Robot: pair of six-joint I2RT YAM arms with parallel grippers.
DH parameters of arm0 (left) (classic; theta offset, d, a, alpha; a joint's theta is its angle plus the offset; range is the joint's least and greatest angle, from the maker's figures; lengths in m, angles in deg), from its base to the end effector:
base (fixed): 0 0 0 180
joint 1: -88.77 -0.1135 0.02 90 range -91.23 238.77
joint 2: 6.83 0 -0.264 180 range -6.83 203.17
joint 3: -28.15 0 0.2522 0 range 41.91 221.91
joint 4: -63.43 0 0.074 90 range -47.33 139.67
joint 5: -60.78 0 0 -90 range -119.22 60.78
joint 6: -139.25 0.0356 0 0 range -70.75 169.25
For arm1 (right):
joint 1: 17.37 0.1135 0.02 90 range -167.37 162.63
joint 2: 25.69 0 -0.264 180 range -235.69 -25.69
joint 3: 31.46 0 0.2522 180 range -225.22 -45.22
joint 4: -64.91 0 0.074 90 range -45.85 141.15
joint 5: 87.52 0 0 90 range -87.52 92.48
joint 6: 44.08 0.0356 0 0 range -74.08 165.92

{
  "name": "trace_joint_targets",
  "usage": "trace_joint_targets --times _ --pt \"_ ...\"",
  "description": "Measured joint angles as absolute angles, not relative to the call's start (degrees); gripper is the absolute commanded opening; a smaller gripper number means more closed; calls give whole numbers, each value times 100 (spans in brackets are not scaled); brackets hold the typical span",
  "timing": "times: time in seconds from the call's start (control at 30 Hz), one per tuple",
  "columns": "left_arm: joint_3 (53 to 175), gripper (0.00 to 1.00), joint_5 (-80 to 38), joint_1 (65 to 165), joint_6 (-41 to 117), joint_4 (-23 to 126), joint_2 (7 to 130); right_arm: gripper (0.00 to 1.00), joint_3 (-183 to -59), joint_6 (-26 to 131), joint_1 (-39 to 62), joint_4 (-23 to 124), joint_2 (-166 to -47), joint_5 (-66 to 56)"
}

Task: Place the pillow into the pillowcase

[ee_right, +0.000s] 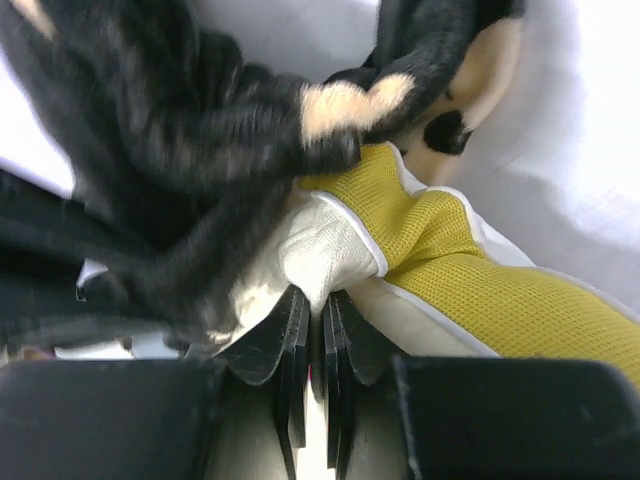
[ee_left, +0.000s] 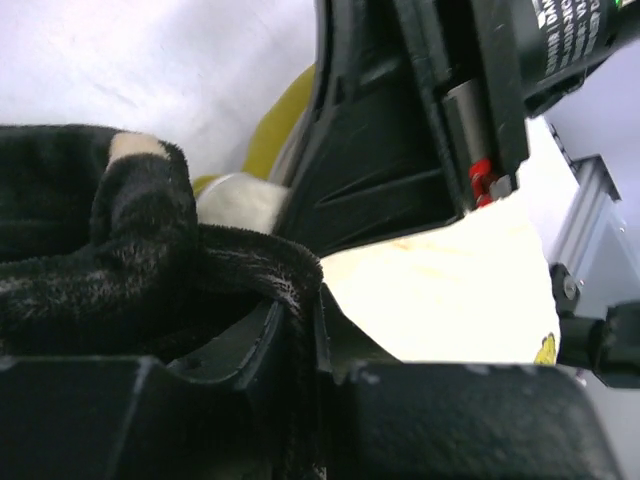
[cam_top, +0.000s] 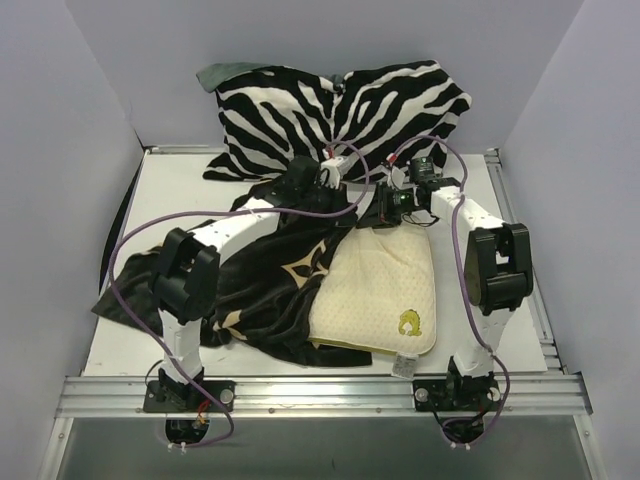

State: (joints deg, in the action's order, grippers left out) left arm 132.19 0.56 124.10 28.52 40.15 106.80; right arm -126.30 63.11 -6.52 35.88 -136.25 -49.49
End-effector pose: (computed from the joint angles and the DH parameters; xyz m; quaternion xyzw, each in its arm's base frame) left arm 0.3672 -0.2819 0.2564 0.2297 0.8263 -0.4164 0.3018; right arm 0.4108 0.1073 0.2248 -0.1224 0.8378 0.4761 0.2375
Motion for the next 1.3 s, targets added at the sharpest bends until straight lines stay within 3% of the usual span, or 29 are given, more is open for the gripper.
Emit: trace_joint_targets --times 0.03,0.13,0.17,0.2,0.23,0.27,0.3,0.37,0.4,0.5,0.73,1.0,1.07,1.17,1.2,1.27,1.3 --pt "13064 25 106 12377 2839 4057 10551 0 -12506 6268 -660 3623 -13509 -5017" --pt "12743 44 237 12196 3000 3952 10267 0 -12246 5883 -682 3571 -13280 -5181" --pt "12691 58 255 12113 3140 3816 10197 0 -12208 5725 -682 3487 -13240 -5222" --pt "12662 64 268 12032 3335 3659 10133 2 -12178 5540 -673 3402 -13212 -5253" --pt "12658 69 270 11964 3538 3473 10085 21 -12152 5341 -660 3302 -13190 -5261" --pt "12684 76 261 11896 3809 3230 10033 34 -12125 5135 -645 3179 -13168 -5261" --pt "12767 78 235 11859 4052 2983 10015 61 -12110 5028 -639 3079 -13157 -5257" --pt "13095 79 121 11824 4517 2496 10031 77 -12099 4777 -671 2825 -13101 -5167" --pt "13359 79 76 11798 4740 2234 10087 90 -12099 4703 -700 2742 -13059 -5100" --pt "14535 80 -145 11761 5322 1766 10490 93 -12163 4641 -914 2497 -12871 -4807" --pt "17237 97 -429 11706 5807 1099 12291 94 -12635 4733 -1731 1885 -12788 -4099" --pt "17141 96 -934 11859 5792 299 13259 96 -12005 4884 -1764 1247 -12902 -4328" --pt "17012 90 -1155 11940 5813 212 13285 93 -11852 4908 -1764 1208 -12950 -4405" --pt "16878 70 -1382 12071 5866 131 13292 71 -11697 4930 -1779 1103 -13013 -4503" --pt "16861 53 -1406 12104 5875 116 13298 56 -11695 4919 -1775 1072 -13061 -4540" --pt "16861 35 -1269 12174 5853 72 13335 39 -11697 4897 -1766 1068 -13170 -4571" --pt "16861 19 -1140 12200 5837 55 13357 28 -11697 4910 -1762 1072 -13236 -4577"
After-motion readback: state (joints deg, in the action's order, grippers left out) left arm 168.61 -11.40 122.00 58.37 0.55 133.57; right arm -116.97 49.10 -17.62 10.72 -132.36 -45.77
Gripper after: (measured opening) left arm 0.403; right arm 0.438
